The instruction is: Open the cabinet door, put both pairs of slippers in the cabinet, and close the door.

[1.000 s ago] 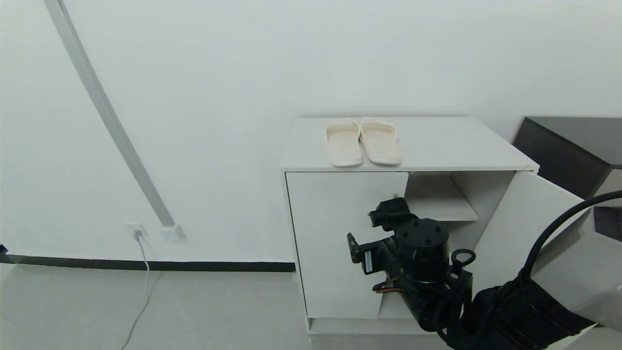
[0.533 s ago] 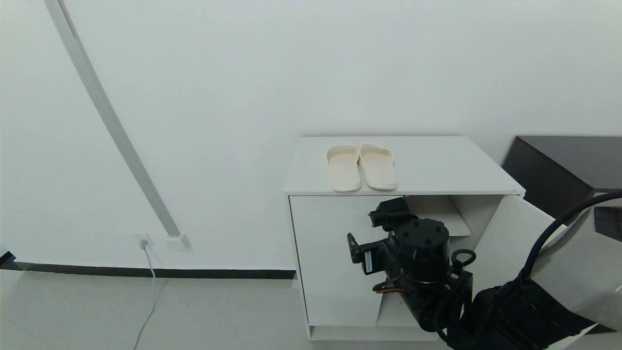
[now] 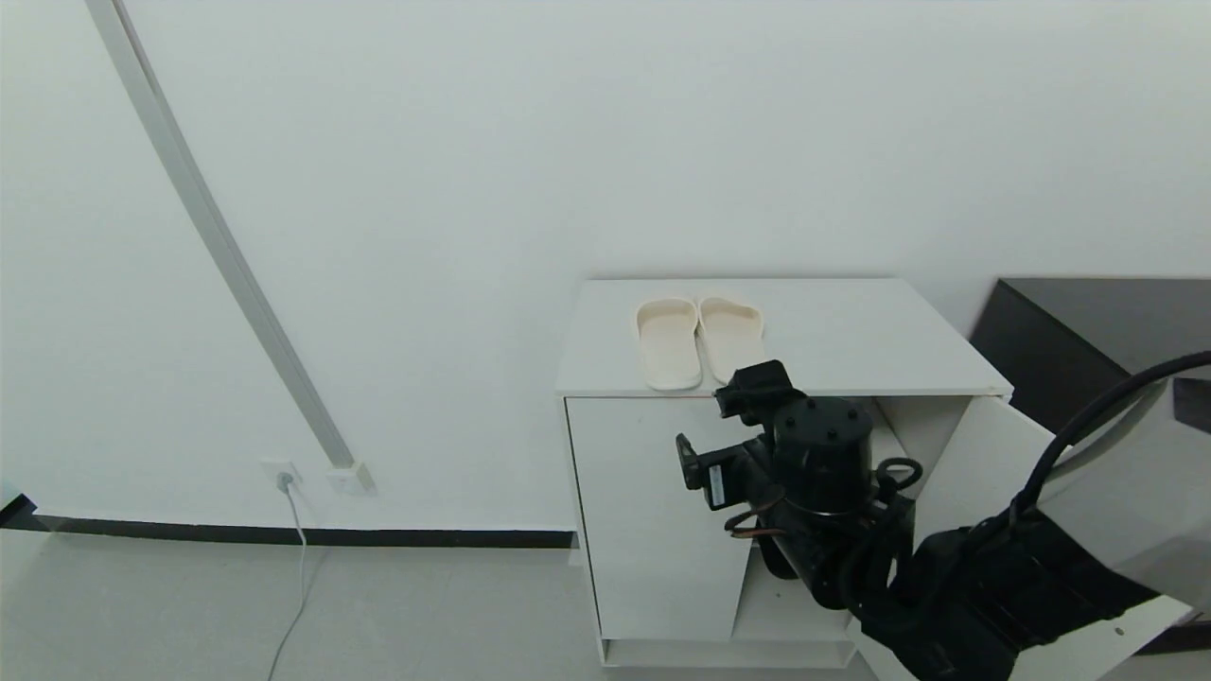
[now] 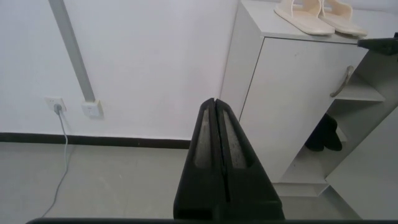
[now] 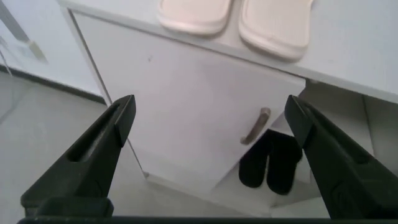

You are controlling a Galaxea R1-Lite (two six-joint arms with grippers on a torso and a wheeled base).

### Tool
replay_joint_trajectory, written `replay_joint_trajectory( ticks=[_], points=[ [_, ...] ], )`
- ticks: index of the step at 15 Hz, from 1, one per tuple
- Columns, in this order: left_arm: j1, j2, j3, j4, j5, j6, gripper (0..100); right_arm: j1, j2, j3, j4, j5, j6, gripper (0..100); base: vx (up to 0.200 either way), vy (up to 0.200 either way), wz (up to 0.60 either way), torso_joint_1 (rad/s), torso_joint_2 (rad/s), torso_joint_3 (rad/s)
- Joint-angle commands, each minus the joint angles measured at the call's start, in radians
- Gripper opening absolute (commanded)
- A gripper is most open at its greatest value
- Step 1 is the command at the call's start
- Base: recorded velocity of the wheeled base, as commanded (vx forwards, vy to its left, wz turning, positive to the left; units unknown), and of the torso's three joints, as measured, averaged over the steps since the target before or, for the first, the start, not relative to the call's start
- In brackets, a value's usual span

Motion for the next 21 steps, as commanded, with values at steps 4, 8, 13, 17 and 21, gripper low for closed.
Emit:
replay_joint_trajectory(
  ticks=[4,8,13,17,21],
  points=[
    [0.0,0.002,0.0,-0.001,-0.001,0.001,0,-0.034,-0.084,-0.361,0.531,0.0,0.219,100,0.0,0.0,0.0,0.0,0.0,0.0],
    [0.0,0.002,0.0,-0.001,-0.001,0.001,0,-0.029,-0.079,-0.456,0.684,-0.002,0.308,100,0.1,0.0,0.0,0.002,0.0,0.0],
    [0.0,0.002,0.0,-0.001,-0.002,-0.001,0,-0.03,-0.044,-0.422,0.654,-0.002,0.324,100,0.2,0.0,0.0,-0.002,0.0,0.003],
    [0.0,0.002,0.0,-0.001,-0.002,-0.001,0,-0.03,0.029,-0.387,0.538,-0.003,0.318,100,0.2,0.0,0.0,0.0,0.0,0.005],
    [0.0,0.002,0.0,-0.001,-0.001,-0.002,0,-0.035,0.097,-0.393,0.457,-0.003,0.29,100,0.1,0.0,0.0,0.0,0.0,0.001]
  ],
)
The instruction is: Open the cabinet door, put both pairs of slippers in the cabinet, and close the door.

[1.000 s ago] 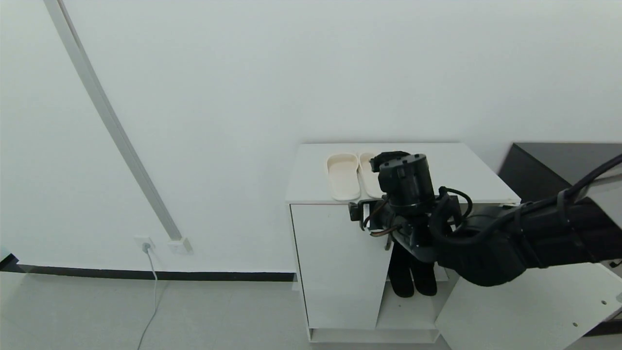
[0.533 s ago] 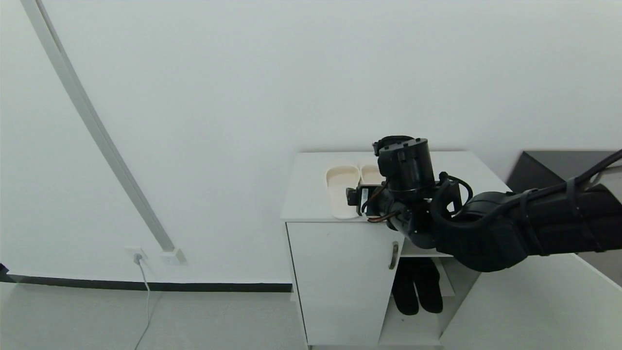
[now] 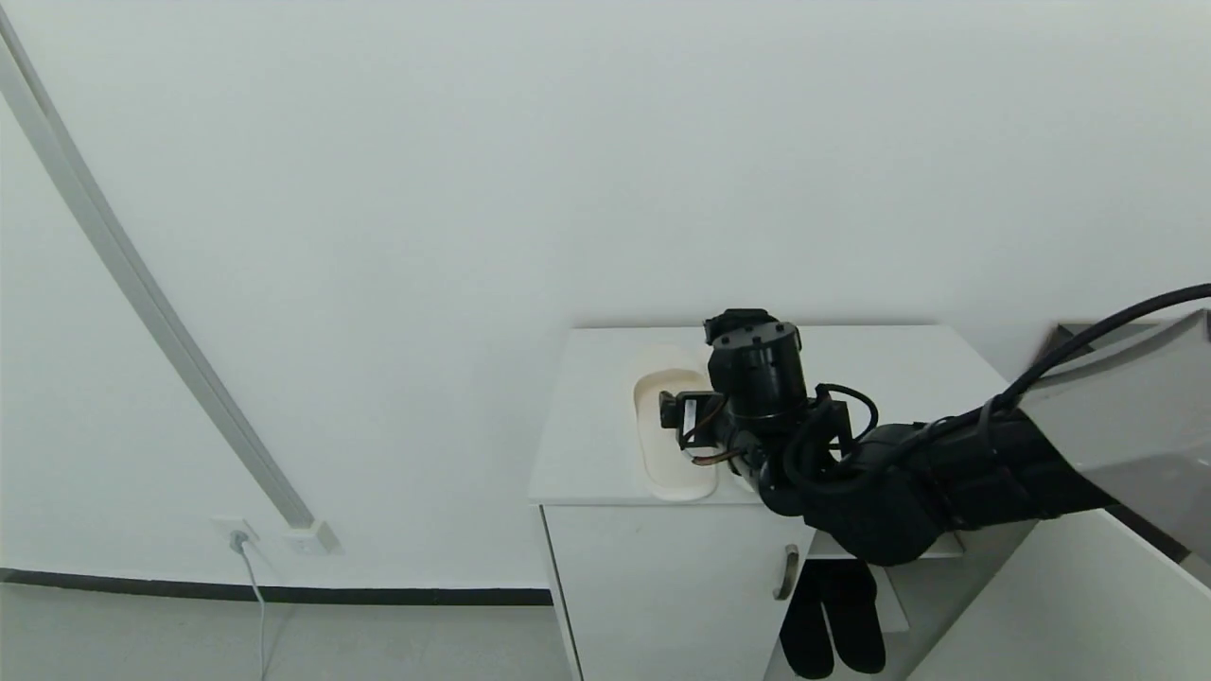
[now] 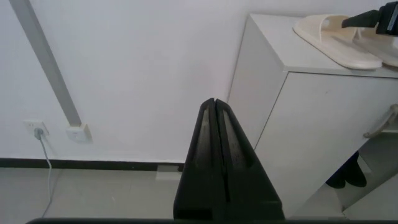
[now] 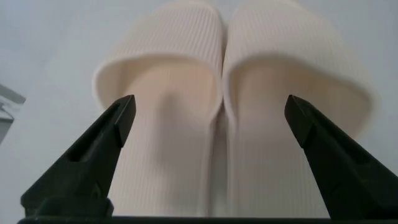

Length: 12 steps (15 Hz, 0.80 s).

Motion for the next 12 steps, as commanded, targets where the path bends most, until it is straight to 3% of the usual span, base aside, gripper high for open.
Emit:
replay_joint_trajectory(
  ticks=[1,4,12],
  points=[
    [0.0,0.002,0.0,0.0,0.001,0.0,0,-0.012,0.055,-0.004,-0.034,0.0,-0.025,100,0.0,0.0,0.0,0.0,0.0,0.0],
    [0.0,0.002,0.0,0.0,0.001,-0.001,0,-0.039,0.106,-0.015,-0.142,0.003,-0.103,100,0.0,0.0,0.0,0.0,0.0,0.0],
    [0.0,0.002,0.0,0.0,0.001,-0.001,0,-0.072,0.192,-0.147,-0.143,0.011,-0.137,100,0.0,0.0,0.0,0.0,0.0,0.0]
  ],
)
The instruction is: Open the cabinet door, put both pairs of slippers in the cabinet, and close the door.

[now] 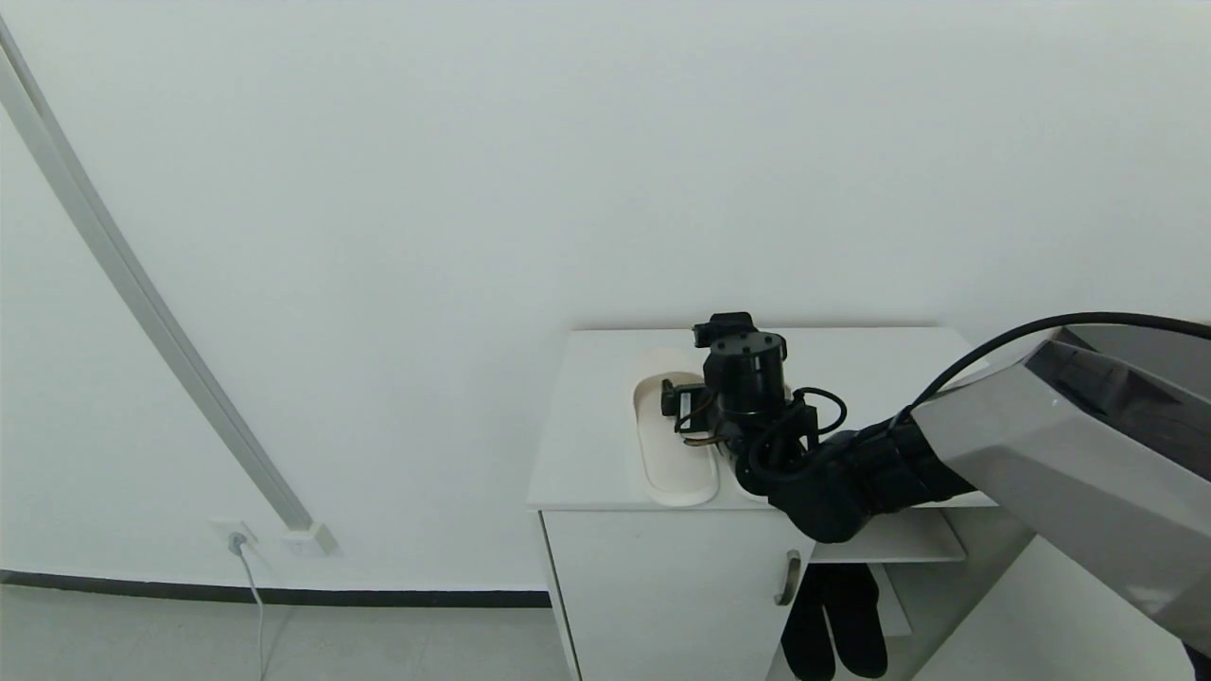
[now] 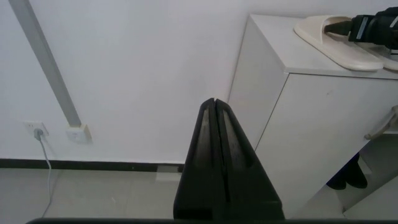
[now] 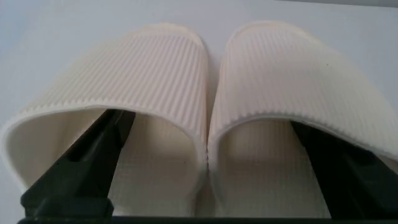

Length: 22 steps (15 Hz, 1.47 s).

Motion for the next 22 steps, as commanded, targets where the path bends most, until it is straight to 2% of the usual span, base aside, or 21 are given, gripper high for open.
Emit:
replay_joint_trajectory(
  ticks=[1,12,14,20,22],
  points=[
    [0.0,0.002,0.0,0.0,0.0,0.0,0,-0.002,0.017,-0.019,0.001,0.0,-0.001,0,0.0,0.0,0.0,0.0,0.0,0.0],
    [0.0,0.002,0.0,0.0,0.002,0.0,0,0.004,-0.035,-0.006,0.002,0.0,-0.025,0,0.0,0.0,0.0,0.0,0.0,0.0],
    [0.0,0.002,0.0,0.0,0.003,0.0,0,0.009,-0.129,0.066,-0.002,0.034,-0.053,0,0.0,0.0,0.0,0.0,0.0,0.0],
    [0.0,0.002,0.0,0.0,0.003,0.0,0,0.017,-0.475,0.454,-0.002,0.317,-0.054,0,0.0,0.0,0.0,0.0,0.0,0.0],
    [0.0,0.002,0.0,0.0,0.003,0.0,0,0.017,-0.517,0.51,-0.004,0.327,-0.051,0,0.0,0.0,0.0,0.0,0.0,0.0]
  ],
)
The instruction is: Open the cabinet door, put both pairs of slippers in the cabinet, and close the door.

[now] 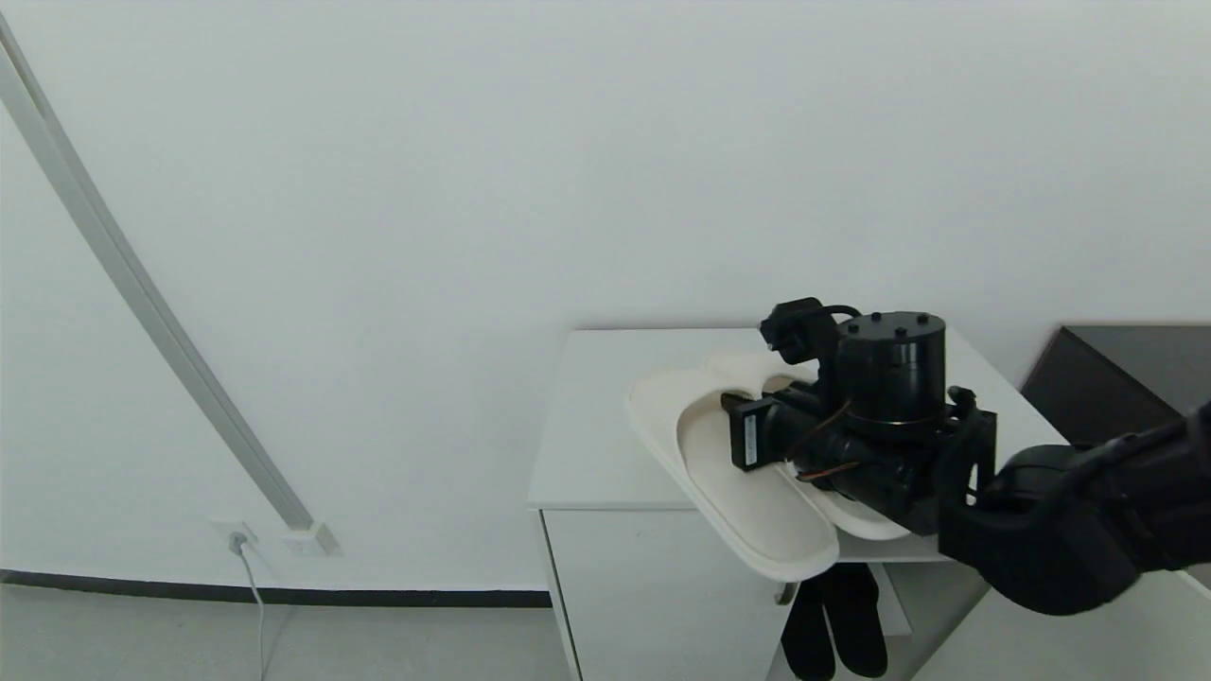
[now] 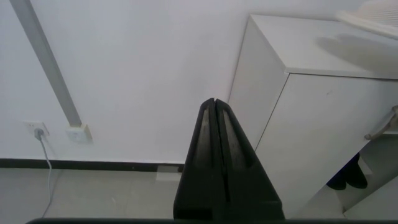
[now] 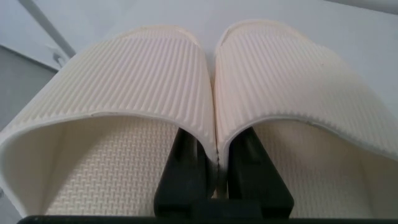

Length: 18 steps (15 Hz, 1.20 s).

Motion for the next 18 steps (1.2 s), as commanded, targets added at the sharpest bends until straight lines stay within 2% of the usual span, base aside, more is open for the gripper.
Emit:
replay_joint_trajectory(
  ticks=[1,8,18],
  points=[
    [0.0,0.002,0.0,0.0,0.0,0.0,0,0.008,-0.105,0.071,-0.002,0.009,0.0,0,0.0,0.0,0.0,0.0,0.0,0.0],
    [0.0,0.002,0.0,0.0,-0.001,0.0,0,0.04,-0.102,0.084,-0.002,0.005,-0.003,0,0.0,0.0,0.0,0.0,0.0,0.0],
    [0.0,0.002,0.0,0.0,-0.001,-0.002,0,0.052,-0.097,0.095,-0.002,0.003,-0.017,0,-0.2,0.0,0.0,0.002,0.0,0.002]
  ],
)
